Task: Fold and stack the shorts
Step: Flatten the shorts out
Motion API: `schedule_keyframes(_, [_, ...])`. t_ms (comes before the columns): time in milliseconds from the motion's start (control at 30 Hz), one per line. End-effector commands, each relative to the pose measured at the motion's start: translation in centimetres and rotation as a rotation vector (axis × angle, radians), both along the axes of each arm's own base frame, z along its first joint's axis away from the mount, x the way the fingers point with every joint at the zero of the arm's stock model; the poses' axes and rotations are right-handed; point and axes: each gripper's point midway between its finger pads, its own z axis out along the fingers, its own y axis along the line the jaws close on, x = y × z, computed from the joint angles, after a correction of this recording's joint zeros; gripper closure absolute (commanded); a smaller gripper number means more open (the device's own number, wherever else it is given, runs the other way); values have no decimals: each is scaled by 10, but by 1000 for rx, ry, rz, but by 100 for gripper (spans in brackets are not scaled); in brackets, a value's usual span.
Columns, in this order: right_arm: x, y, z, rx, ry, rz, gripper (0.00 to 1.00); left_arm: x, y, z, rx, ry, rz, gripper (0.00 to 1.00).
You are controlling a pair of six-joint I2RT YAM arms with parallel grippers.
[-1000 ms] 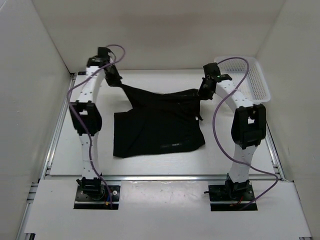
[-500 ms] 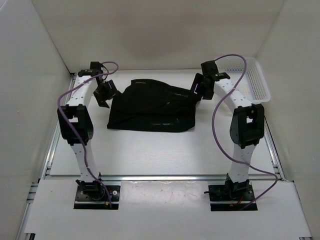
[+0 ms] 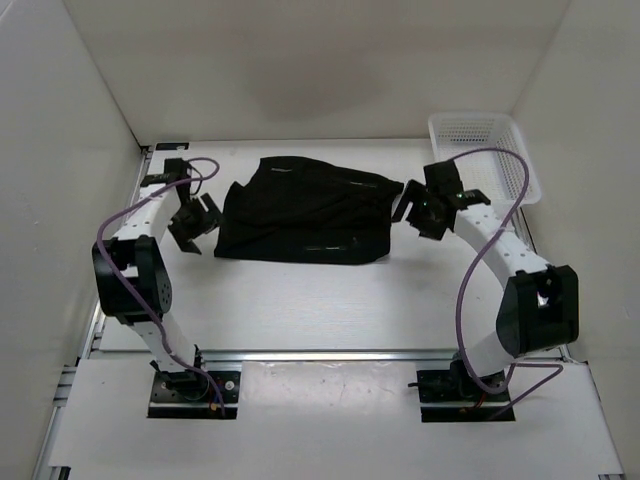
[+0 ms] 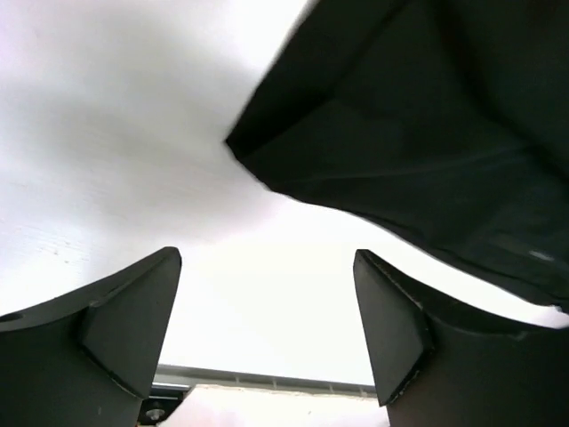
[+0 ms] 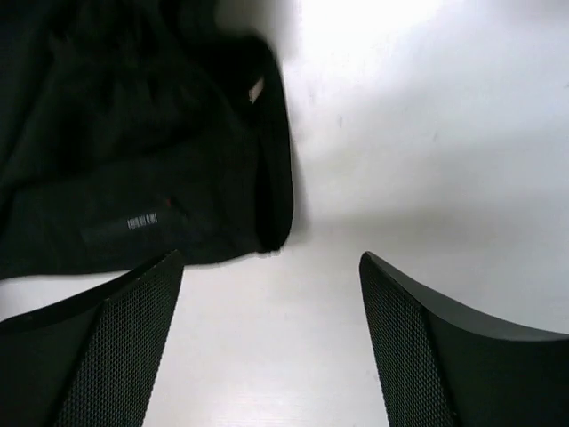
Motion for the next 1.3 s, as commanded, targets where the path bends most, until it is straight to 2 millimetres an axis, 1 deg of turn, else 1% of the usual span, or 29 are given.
schedule_keyframes(0, [-20, 34, -20, 218, 63, 49, 15, -8, -12, -41, -56, 54, -1, 8])
schedule_keyframes(67, [-31, 41, -38, 272, 116, 41, 15, -6, -14, -53, -67, 60, -3, 8])
schedule_keyframes(233, [-29, 57, -59, 325, 152, 45, 15, -5, -14, -84, -72, 122, 8, 13])
schedule_keyframes(300, [-22, 64, -65, 324, 156, 57, 17, 8, -14, -82, -71, 103, 8, 17])
schedule_keyframes(367, [-12, 60, -71, 293, 151, 34, 19, 14, -14, -85, -71, 106, 8, 27])
schedule_keyframes(400, [-8, 62, -81, 288, 167, 31, 25, 22, -14, -82, -72, 88, 16, 33])
schedule_keyframes(433, [1, 64, -78, 291, 157, 33, 29, 26, -13, -82, -72, 84, 16, 44])
schedule_keyframes(467, [1, 70, -87, 297, 188, 35, 35, 29, -15, -84, -81, 86, 14, 79])
schedule_keyframes(500, [4, 73, -88, 305, 192, 41, 54, 39, -16, -79, -91, 65, 11, 90])
schedule_keyframes(533, [7, 78, -88, 305, 191, 50, 65, 44, -16, -75, -92, 49, 19, 90])
schedule_keyframes(567, [17, 81, -83, 310, 174, 53, 79, 46, -21, -74, -118, 56, 13, 90])
schedule_keyframes(600, [23, 81, -76, 305, 158, 50, 100, 55, -20, -65, -117, 31, 12, 90])
schedule_keyframes(667, [33, 74, -63, 272, 145, 28, 100, 63, -17, -52, -103, 12, 14, 90])
schedule_keyframes(700, [43, 76, -43, 279, 100, 42, 100, 65, -17, -33, -102, -11, 13, 90])
schedule_keyframes(733, [47, 68, -31, 266, 73, 35, 100, 77, -15, -11, -90, -63, 13, 90])
schedule_keyframes(767, [52, 61, -7, 273, 18, 34, 100, 80, -10, 4, -85, -92, 14, 90])
schedule_keyframes(833, [53, 48, 33, 244, -71, 38, 100, 84, -6, 49, -78, -173, 11, 90])
schedule_keyframes(867, [51, 42, 42, 237, -88, 40, 100, 83, -6, 63, -76, -196, 10, 90])
schedule_keyframes(900, [47, 38, 50, 219, -106, 41, 100, 79, -5, 83, -69, -238, -3, 90])
schedule_keyframes(933, [42, 36, 59, 214, -123, 53, 100, 75, -7, 89, -78, -251, -8, 90])
schedule_keyframes(1000, [19, 27, 58, 186, -119, 63, 100, 55, -17, 102, -101, -264, -26, 90])
schedule_keyframes(1033, [4, 24, 65, 189, -133, 65, 100, 46, -20, 99, -100, -253, -43, 90])
schedule_keyframes(1067, [-8, 19, 58, 176, -115, 55, 100, 25, -23, 78, -113, -183, -43, 90])
schedule_keyframes(1100, [-31, 16, 29, 156, -50, 66, 100, 15, -27, 70, -115, -172, -51, 90])
schedule_keyframes(1133, [-47, 13, 31, 152, -70, 70, 100, 1, -31, 72, -115, -183, -63, 90])
schedule_keyframes(1167, [-62, 7, 18, 138, -43, 63, 100, -27, -32, 41, -124, -94, -46, 90])
schedule_keyframes(1200, [-77, 8, 8, 139, -22, 70, 100, -41, -35, 32, -140, -70, -35, 90])
schedule_keyframes(1233, [-108, 7, -13, 138, 23, 76, 100, -55, -39, 29, -141, -75, -46, 90])
schedule_keyframes(1267, [-124, 4, -24, 127, 52, 74, 100, -79, -42, 7, -163, -7, -34, 90])
